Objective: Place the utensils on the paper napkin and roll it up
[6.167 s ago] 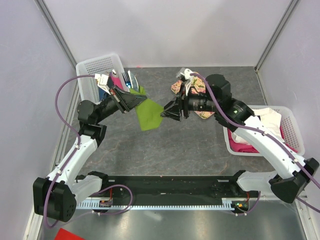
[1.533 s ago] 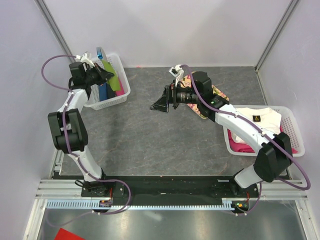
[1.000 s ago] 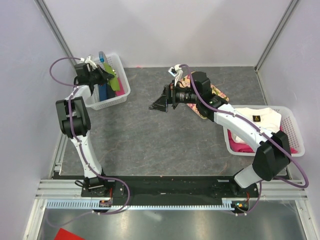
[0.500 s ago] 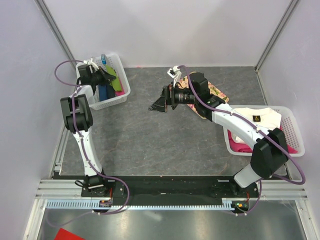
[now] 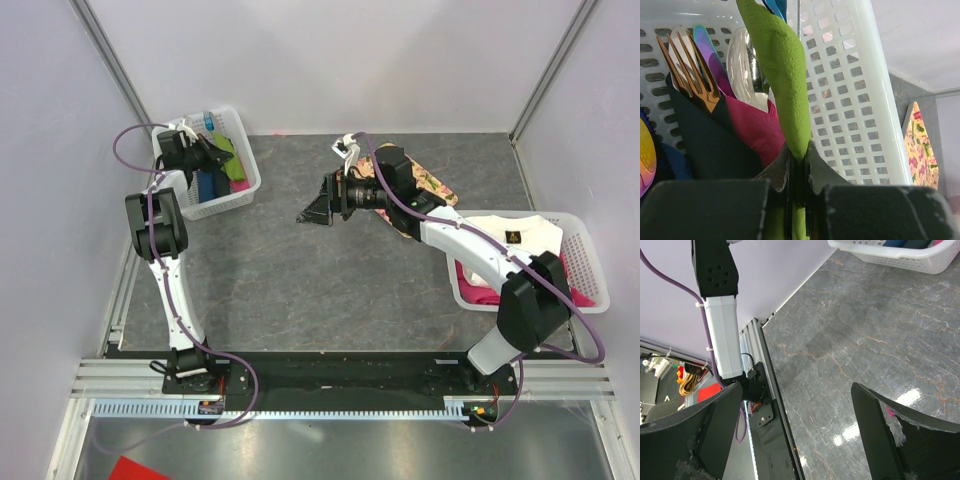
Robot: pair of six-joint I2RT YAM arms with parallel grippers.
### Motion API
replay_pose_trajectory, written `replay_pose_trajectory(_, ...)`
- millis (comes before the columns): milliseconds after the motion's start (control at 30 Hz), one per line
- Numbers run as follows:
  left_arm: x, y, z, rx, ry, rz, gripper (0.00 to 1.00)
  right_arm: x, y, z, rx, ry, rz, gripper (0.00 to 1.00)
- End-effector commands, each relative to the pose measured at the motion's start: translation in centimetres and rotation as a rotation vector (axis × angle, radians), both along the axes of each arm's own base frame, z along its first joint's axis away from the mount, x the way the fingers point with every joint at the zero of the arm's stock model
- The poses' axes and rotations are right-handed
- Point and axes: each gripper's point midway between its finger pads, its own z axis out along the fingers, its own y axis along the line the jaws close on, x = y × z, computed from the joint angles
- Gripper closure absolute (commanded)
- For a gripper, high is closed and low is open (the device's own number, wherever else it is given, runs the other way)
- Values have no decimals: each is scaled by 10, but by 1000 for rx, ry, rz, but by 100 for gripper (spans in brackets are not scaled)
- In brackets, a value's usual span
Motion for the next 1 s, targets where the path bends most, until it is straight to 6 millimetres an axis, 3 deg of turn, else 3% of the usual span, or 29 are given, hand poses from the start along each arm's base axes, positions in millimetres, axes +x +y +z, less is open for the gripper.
replay_pose_trajectory(0,9,-1,9,-6,-32,-15,98,1,3,4,18,-5,15,2)
replay_pose_trajectory(133,9,1,2,10,-7,-12,94,2,3,4,19,-2,13,2)
replay_pose_trajectory(300,8,4,0,27,19,6,79,2,4,6,22,0,12,2)
replay_pose_trajectory(500,3,3,7,34,32,0,75,2,3,8,23,-2,7,2)
replay_pose_trajectory(633,1,9,10,73,25,15,65,1,3,10,28,-8,9,2)
replay_pose_trajectory(967,-4,19,32,129,23,68,51,0,1,16,36,-14,10,2)
